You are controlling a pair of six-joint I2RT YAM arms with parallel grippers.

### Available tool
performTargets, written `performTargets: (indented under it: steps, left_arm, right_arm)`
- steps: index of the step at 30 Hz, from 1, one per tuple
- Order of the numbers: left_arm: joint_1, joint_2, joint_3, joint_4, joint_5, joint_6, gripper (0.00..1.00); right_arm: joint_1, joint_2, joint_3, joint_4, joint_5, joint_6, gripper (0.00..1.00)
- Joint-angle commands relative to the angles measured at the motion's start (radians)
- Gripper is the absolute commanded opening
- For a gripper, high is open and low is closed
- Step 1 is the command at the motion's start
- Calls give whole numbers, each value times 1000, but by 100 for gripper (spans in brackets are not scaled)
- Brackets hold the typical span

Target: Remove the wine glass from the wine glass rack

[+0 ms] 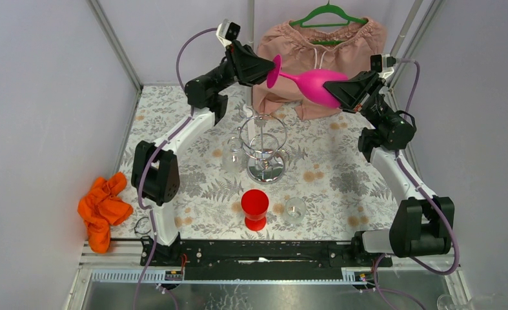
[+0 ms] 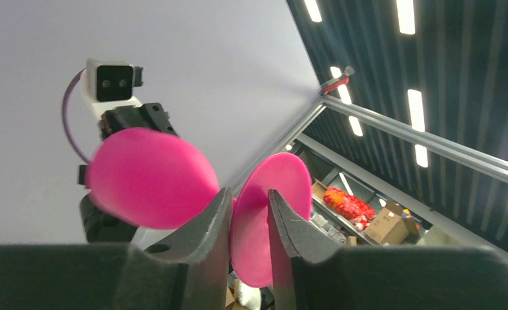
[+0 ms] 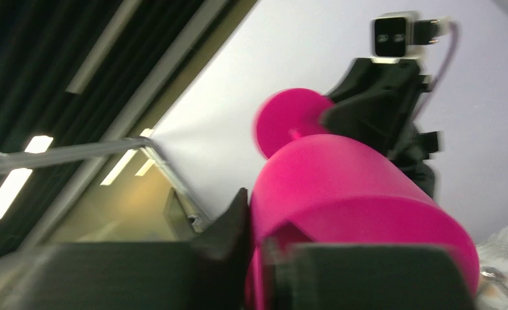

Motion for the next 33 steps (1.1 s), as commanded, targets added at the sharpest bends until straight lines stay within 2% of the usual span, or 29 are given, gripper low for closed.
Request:
performTargets:
  steps: [1,4,10,13,16,19,21,23,26,31,33]
  left_arm:
    - [-20,-26,-6,-15,73,46,36]
    - [-20,-17,-11,-5,77,36,43]
    - [-17,-15,-23,-4,90,44,46]
    - [-8,-40,-38,-79,112,110,47]
    - [16,-92,-63,-261,137,251,47]
    - [46,-155,-80,-526,144,445,47]
    - [60,-197,-77,-740,127,599,47]
    - [68,-232,-34,-1003,79,780,47]
    - [69,-264,52,-1408,-77,1044,47]
    - [71,-306,83,-1686,-315,1210,47]
    - [71,-315,88,-1754,-405,1243,47]
  right_arm:
    - [14,-35,60,170,-14,8,0]
    - [14,-50,68,170,-10,6,0]
    - [14,-68,74,167,-15,8,0]
    - [13,-81,77,144,-29,-7,0]
    - [13,-112,82,35,-71,-68,0]
    - [13,-180,84,-176,-114,-209,0]
    - [12,-238,98,-385,-132,-364,0]
    - [12,-312,132,-659,-137,-583,0]
    - [13,-389,218,-1068,-95,-881,0]
    - [13,-442,376,-1601,27,-1195,0]
    - [12,-449,416,-1698,60,-1258,0]
